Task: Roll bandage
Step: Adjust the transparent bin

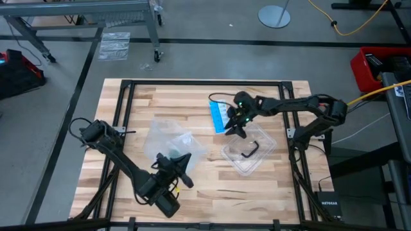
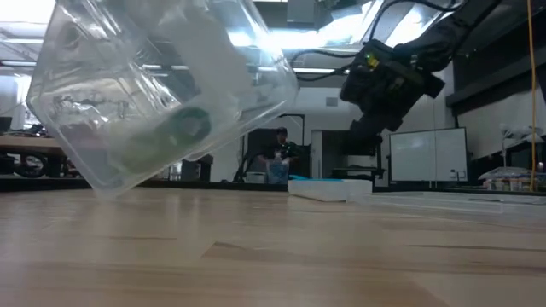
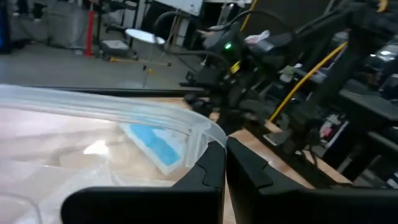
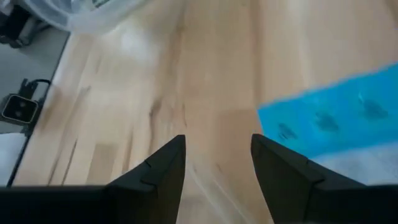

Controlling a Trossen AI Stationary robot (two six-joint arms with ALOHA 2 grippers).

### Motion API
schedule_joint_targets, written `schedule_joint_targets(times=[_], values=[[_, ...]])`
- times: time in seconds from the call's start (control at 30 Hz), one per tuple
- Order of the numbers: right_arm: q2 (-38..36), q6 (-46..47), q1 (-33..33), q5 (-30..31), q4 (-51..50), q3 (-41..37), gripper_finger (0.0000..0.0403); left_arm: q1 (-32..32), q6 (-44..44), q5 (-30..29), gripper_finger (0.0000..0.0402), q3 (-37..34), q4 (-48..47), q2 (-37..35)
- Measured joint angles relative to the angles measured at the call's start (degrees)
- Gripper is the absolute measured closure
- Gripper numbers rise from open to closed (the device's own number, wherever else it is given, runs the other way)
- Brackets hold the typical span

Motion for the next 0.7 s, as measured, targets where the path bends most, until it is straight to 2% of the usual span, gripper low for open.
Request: schedule_joint_targets(times=[0.37, 0.7], values=[[11.2, 13.5, 11.3, 0.5, 23.9, 0.0, 0.0217, -4.3, 1.1, -1.2, 0.0401, 0.0, 0.6, 0.0], [13.9, 27.2, 14.9, 0.6, 35.1, 0.3, 0.0217, -8.4, 10.4, -1.3, 0.0401, 0.0, 8.2, 0.0]])
